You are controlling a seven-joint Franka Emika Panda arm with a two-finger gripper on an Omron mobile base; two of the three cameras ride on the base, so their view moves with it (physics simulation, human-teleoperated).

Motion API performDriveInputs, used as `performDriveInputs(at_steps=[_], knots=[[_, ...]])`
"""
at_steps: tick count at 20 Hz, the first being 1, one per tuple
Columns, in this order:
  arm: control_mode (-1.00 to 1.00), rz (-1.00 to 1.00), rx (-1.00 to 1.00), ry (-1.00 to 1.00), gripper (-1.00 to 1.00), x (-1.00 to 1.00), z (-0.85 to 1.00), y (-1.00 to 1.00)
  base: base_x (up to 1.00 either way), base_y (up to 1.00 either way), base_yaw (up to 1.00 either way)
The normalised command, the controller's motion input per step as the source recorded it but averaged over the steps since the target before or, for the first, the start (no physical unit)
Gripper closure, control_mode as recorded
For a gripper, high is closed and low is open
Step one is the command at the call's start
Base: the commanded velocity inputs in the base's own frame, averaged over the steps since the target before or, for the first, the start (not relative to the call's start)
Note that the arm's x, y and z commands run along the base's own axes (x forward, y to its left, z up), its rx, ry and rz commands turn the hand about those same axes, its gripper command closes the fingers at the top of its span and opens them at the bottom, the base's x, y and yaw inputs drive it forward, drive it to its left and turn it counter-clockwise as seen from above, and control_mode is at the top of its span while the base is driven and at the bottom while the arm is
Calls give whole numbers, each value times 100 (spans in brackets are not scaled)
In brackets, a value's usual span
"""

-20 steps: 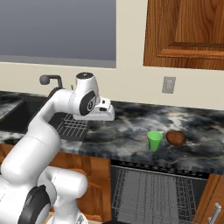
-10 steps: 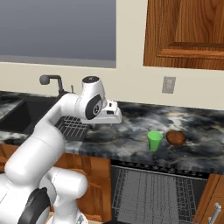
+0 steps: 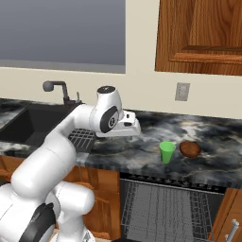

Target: Pick up the cup and bowl from the counter, place them in the dishwasher, and close the dishwasher door.

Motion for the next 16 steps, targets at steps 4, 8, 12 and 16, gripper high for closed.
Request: performDriveInputs(at_steps=[4,8,12,16], knots=[[-100,0,0,0,-100,13,-24,-26,0,0,0],[-100,0,0,0,-100,13,-23,-25,0,0,0],[-100,0,0,0,-100,12,-13,-28,0,0,0],[-100,0,0,0,-100,15,-9,-31,0,0,0]])
